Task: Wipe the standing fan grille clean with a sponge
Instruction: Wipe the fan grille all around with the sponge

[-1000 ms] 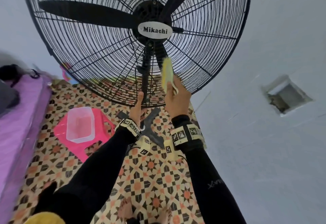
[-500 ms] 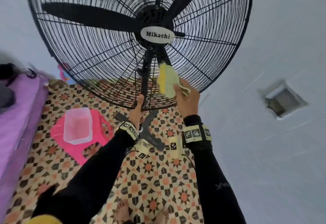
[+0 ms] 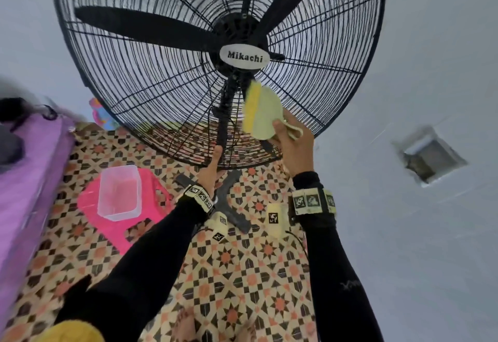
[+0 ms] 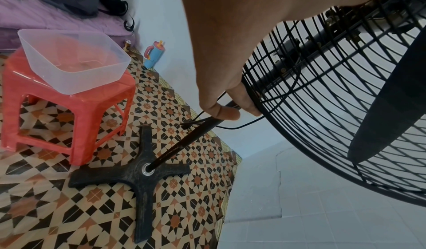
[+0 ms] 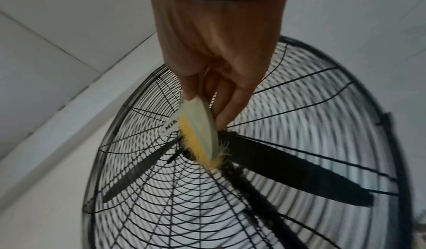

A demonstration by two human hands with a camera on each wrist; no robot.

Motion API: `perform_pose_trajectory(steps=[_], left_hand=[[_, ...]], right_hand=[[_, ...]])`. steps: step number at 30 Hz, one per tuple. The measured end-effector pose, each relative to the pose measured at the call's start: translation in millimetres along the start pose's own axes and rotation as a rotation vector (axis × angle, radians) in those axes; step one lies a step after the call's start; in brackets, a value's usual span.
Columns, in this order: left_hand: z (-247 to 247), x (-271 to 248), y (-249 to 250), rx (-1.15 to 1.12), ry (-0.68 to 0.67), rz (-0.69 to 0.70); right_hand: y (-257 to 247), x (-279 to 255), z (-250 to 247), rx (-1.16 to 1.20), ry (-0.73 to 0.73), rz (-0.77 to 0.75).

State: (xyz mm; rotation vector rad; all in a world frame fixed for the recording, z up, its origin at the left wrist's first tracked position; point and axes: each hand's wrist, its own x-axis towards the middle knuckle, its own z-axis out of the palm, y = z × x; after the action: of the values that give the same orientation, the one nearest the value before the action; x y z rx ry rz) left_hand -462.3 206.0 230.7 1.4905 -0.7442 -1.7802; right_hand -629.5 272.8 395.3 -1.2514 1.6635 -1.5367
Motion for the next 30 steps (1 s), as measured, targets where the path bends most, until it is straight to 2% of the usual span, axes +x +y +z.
perform_pose_trajectory(steps=[3, 7, 9, 11, 13, 16, 17, 20, 21, 26, 28, 30], left_hand=[[-1.3, 2.1, -2.3, -0.029, -0.016, -0.021], [4.8, -25.9, 19.4, 0.013, -0.020, 0.018], [4.8, -29.5, 20.5, 0.033, 0.011, 0.047], [3.0, -31.0, 18.2, 0.039, -0.020, 0.044], [1.8, -30.9, 17.8, 0.010, -0.058, 0.030], [2.3, -17.4, 14.0, -0.008, -0.036, 0.003], [2.7, -14.2, 12.9, -0.014, -0.022, 0.002], [2.0, -15.7, 12.0, 0.014, -0.030, 0.016], [1.5, -17.6, 11.4, 0.022, -0.045, 0.023], [-1.6, -11.4, 10.5, 0.022, -0.016, 0.019], [-0.9, -9.6, 10.3, 0.025, 0.000, 0.020], [1.0, -9.3, 9.3, 0.020, 0.000, 0.015]], right_hand=[[-11.6, 15.2, 3.6, -0.112, 0.000, 0.020], [-13.3, 19.0, 8.6, -0.247, 0.228, -0.143], [-14.0, 12.0, 18.5, -0.281, 0.145, -0.179], [-11.3, 8.9, 19.1, -0.249, 0.037, -0.137], [-12.7, 15.6, 9.6, -0.222, 0.117, -0.105], [-15.7, 20.8, 4.2, -0.226, 0.278, -0.098], [-16.7, 18.8, 7.9, -0.238, 0.259, -0.108], [-15.8, 13.5, 15.3, -0.290, 0.036, -0.142], [-15.6, 15.1, 12.3, -0.283, 0.016, -0.145], [-17.9, 30.9, -0.3, -0.149, 0.250, -0.132], [-18.1, 26.9, 10.4, -0.211, 0.214, -0.149], [-16.7, 24.0, 14.9, -0.266, 0.120, -0.163]])
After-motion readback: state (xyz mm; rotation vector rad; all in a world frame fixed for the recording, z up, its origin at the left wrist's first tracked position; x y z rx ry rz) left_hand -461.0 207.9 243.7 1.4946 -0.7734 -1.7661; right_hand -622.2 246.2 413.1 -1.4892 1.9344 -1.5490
